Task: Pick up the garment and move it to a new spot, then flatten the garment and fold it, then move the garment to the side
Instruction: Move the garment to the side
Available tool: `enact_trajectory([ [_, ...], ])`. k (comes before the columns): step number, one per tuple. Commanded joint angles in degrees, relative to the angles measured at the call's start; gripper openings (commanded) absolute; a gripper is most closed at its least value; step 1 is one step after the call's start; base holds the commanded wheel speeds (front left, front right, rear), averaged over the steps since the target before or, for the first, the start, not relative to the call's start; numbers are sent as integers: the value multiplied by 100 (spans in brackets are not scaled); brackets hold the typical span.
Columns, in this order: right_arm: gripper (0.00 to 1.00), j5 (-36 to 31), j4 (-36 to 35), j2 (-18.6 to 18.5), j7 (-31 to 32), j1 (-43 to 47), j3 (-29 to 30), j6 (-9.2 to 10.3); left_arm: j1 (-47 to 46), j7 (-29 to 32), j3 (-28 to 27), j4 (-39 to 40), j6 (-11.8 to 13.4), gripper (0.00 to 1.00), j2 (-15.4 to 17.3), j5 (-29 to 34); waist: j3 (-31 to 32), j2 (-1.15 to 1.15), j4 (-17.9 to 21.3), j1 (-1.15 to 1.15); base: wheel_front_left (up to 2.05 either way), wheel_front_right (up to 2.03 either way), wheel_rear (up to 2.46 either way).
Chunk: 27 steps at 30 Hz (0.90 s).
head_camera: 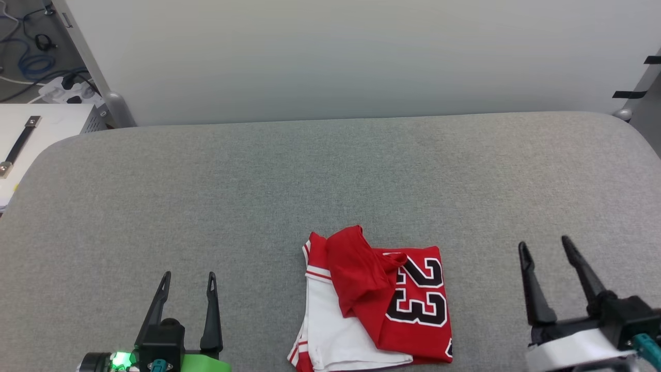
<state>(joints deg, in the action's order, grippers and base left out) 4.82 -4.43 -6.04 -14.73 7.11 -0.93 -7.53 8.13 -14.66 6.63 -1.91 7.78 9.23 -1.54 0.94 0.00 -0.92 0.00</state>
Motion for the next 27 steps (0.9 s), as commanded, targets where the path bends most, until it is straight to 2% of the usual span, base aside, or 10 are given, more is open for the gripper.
enact_trajectory([
  [1,100,44,-13,-98,-27,-244,58,4,9,-34,-27,-23,-23,100,-19,-17,-15,0,-18,0,0,0,0],
  [4,100,169,6,-369,45,-669,41,4,-33,-34,-33,-27,-47,100,-21,-8,-56,0,-54,0,0,0,0],
  [9,100,766,-30,-919,830,-1456,-338,4,-117,-34,-40,-36,-67,100,-28,18,-139,0,-135,0,0,0,0],
  [18,100,2259,-165,-1733,3295,-2383,-1565,4,-287,-34,-14,-40,-74,100,-58,62,-358,0,-359,0,0,0,0],
  [22,100,2816,-72,-2095,4414,-2531,-2112,4,-339,-34,-20,-42,-61,100,-62,74,-430,0,-425,0,0,0,0],
  [27,100,3501,132,-2421,5430,-2526,-2500,4,-411,-34,5,-43,-56,100,-76,90,-523,0,-491,0,0,0,0],
])
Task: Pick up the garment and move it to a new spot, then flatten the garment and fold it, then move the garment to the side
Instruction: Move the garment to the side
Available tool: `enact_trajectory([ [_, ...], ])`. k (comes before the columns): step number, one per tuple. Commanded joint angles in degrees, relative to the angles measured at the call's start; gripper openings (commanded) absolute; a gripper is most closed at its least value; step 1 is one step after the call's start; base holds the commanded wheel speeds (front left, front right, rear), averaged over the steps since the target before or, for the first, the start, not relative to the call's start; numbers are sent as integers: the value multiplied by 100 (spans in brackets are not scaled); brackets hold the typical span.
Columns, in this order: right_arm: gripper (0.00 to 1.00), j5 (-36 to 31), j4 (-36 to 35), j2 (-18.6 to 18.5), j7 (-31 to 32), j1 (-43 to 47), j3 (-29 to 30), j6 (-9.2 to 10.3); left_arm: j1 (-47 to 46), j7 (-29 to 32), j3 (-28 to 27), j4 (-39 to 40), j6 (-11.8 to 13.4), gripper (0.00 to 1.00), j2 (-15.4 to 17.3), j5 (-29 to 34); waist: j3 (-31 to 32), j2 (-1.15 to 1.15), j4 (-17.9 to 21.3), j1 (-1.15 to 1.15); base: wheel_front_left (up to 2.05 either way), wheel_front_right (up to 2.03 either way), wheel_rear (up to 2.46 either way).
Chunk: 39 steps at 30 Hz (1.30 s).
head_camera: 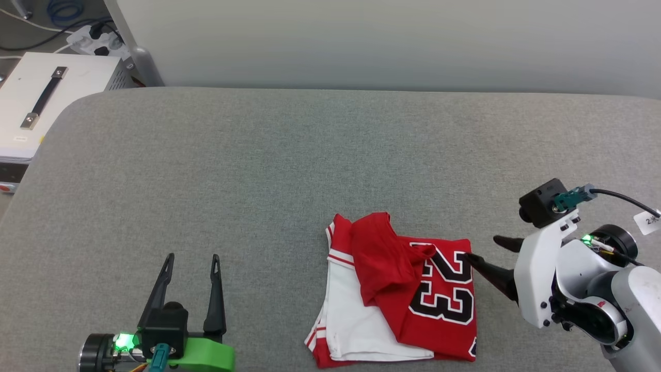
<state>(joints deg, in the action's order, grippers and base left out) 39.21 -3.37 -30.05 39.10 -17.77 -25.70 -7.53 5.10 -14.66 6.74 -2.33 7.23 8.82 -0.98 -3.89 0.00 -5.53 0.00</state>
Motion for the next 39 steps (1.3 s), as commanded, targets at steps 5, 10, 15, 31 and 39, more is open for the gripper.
enact_trajectory([
  [5,100,384,274,-101,487,55,-200,4,-194,-34,31,20,-1,100,-52,48,-186,0,-104,0,0,0,0],
  [10,100,434,675,16,469,78,-323,4,-328,-34,82,40,-2,100,-76,61,-403,0,-195,0,0,0,0],
  [15,100,415,1201,267,307,-19,-520,4,-475,-34,136,44,-4,100,-98,73,-633,0,-275,0,0,0,0],
  [31,0,360,1981,229,-1061,-392,-1229,4,-473,-34,181,-66,70,100,-86,51,-543,0,-227,0,0,0,0],
  [39,0,62,1565,-273,-1517,-974,-1168,4,-310,-34,176,-70,101,100,-96,23,-274,0,188,0,0,0,0],
])
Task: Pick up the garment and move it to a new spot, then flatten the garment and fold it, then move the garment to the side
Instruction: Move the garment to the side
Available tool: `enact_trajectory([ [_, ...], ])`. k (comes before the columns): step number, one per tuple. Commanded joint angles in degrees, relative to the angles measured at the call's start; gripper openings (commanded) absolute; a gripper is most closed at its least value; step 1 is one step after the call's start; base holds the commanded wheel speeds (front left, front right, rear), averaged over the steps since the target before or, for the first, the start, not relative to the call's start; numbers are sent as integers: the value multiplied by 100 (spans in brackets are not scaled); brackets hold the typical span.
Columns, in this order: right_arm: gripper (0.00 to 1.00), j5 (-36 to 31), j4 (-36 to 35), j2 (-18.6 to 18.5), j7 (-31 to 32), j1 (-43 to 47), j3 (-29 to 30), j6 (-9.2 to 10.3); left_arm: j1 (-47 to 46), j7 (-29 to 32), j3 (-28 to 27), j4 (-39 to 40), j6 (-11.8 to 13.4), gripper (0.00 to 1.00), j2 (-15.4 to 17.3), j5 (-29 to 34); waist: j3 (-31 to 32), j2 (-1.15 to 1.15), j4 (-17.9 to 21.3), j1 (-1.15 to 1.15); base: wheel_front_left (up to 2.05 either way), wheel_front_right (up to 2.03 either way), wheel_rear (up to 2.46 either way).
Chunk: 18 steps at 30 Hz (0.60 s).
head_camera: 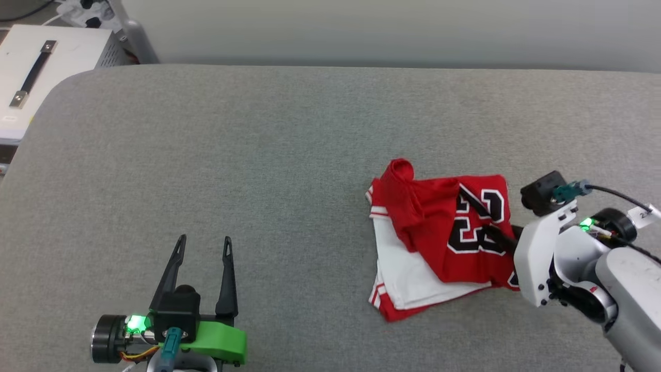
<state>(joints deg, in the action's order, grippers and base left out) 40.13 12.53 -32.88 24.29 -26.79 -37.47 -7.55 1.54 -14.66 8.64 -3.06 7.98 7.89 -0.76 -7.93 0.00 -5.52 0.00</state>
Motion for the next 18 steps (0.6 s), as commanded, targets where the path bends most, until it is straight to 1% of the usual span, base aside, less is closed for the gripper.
enact_trajectory([
  [1,0,-213,-409,-309,48,-296,-59,6,119,-34,-41,18,51,100,-18,-17,191,0,507,0,0,0,0],
  [4,0,-377,-725,-577,130,-458,-139,6,134,-34,-58,36,66,100,-32,-21,188,0,773,0,0,0,0],
  [9,0,-369,-1042,-902,304,-572,-133,6,85,-34,-66,53,62,100,-41,-11,124,0,1120,0,0,0,0],
  [14,0,-337,-1016,-1099,340,-616,-23,6,-23,-34,-77,99,64,100,-24,17,-70,0,1324,0,0,0,0],
  [18,0,-415,-739,-1220,316,-732,118,6,-187,-34,-83,196,52,100,27,49,-402,0,1345,0,0,0,0],
])
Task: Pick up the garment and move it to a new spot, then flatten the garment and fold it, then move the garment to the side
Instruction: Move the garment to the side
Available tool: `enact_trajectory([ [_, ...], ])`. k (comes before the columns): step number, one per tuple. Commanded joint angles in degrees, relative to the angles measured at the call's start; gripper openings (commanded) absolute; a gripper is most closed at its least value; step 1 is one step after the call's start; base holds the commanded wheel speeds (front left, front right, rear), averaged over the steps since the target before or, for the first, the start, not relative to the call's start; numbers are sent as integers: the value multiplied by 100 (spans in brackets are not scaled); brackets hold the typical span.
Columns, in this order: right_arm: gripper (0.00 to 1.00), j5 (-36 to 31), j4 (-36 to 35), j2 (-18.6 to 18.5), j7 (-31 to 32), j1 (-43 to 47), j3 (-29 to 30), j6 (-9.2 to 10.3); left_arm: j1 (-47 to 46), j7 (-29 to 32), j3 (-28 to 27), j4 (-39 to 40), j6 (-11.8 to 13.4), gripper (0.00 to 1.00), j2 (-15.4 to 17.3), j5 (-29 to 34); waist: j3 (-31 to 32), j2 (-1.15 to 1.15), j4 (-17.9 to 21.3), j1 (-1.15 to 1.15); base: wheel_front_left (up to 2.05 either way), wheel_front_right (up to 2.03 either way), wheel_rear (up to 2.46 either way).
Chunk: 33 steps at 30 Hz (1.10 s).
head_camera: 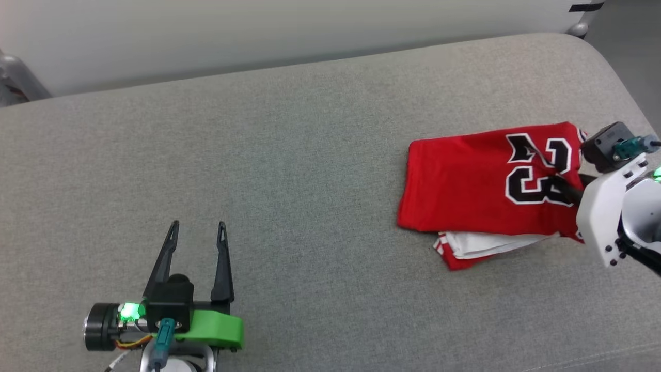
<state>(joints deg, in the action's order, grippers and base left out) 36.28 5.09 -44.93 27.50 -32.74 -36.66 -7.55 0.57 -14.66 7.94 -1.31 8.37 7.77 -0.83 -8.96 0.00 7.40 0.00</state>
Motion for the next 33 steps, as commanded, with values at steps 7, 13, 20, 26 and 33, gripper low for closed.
enact_trajectory([
  [7,0,-262,801,-361,-97,-527,465,6,-525,-34,-30,267,19,100,176,127,-1084,0,-127,0,0,0,0],
  [13,0,-472,1627,-699,-285,-959,823,6,-890,-34,-41,530,54,100,278,149,-1807,0,-276,0,0,0,0],
  [20,0,-670,2523,-887,-484,-1423,1353,6,-1211,-34,-7,819,128,100,368,189,-2452,0,-318,0,0,0,0],
  [26,0,-881,3249,-855,-715,-1826,1864,6,-1376,-34,18,999,194,100,481,203,-2763,0,-297,0,0,0,0],
  [33,100,-1413,4108,-478,-1402,-2079,2450,6,-1370,-34,123,924,292,100,517,149,-2550,0,-296,0,0,0,0],
])
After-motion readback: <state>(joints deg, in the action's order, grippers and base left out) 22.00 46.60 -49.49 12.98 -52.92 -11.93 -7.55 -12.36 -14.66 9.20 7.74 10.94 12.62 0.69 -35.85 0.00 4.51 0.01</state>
